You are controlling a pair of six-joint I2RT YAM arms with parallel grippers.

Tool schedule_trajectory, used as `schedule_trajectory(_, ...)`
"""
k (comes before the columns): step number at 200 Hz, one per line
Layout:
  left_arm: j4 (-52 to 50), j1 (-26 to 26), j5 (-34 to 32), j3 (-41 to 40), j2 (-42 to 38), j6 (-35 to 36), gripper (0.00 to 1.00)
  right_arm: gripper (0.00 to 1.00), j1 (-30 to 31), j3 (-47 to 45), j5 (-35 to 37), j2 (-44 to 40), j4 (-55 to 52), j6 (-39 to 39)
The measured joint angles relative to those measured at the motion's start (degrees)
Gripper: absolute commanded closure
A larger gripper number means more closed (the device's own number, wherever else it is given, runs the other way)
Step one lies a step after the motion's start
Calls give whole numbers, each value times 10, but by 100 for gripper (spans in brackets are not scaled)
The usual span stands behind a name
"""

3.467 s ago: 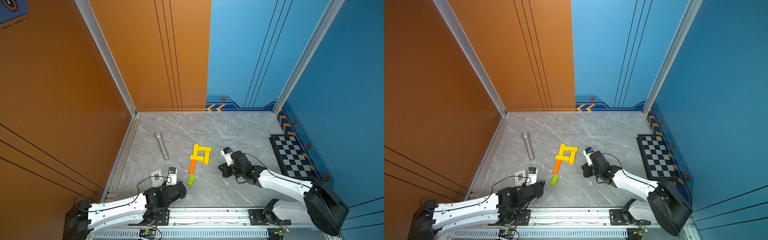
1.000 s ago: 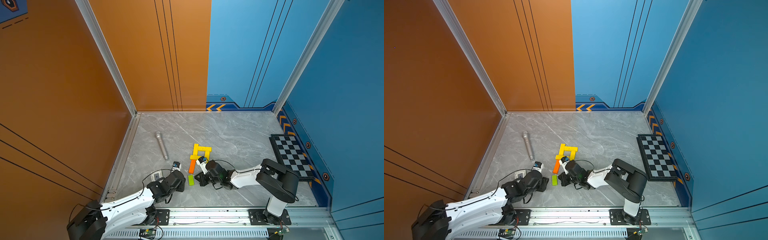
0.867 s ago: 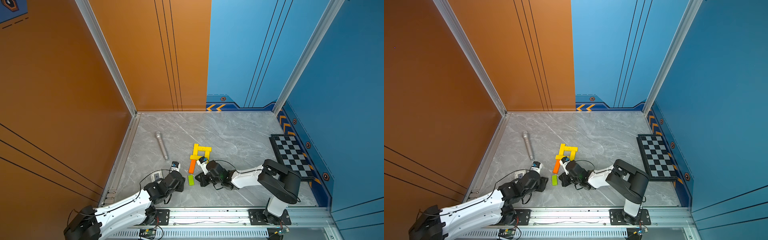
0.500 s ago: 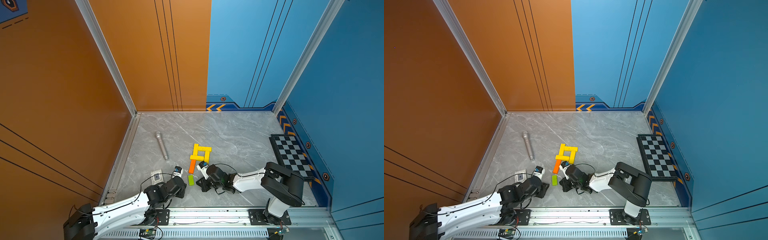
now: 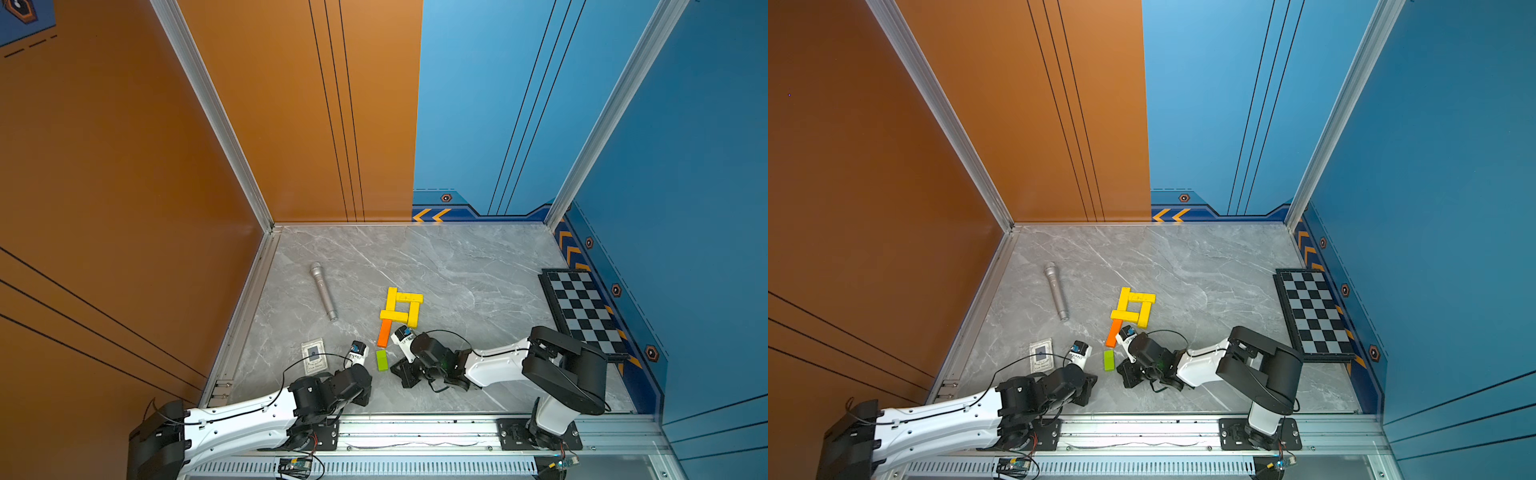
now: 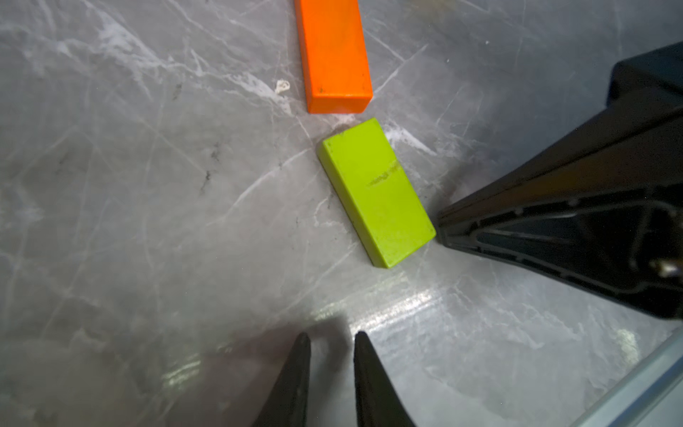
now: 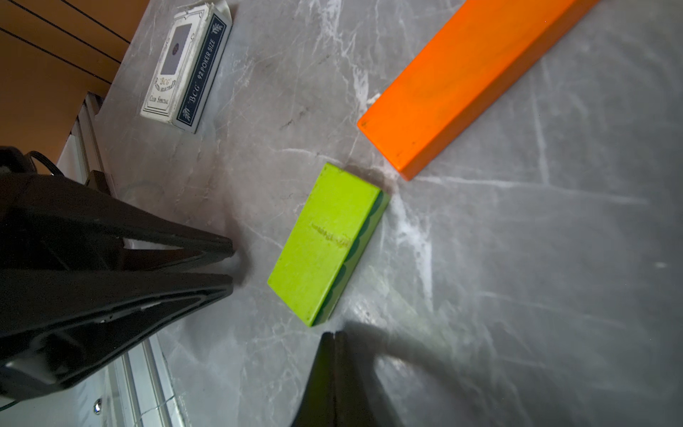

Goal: Assemble the letter p with building blocks
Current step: Assemble the building block at the center of the board.

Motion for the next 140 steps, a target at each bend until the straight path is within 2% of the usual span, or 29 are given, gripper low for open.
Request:
schedule_trajectory(52, 95, -3, 2, -10, 46, 4, 74, 100, 0, 0, 0, 0, 0, 1)
schedule_trajectory(140, 133, -3, 7, -10, 73, 12, 75, 100, 0, 7, -3, 9, 5, 1)
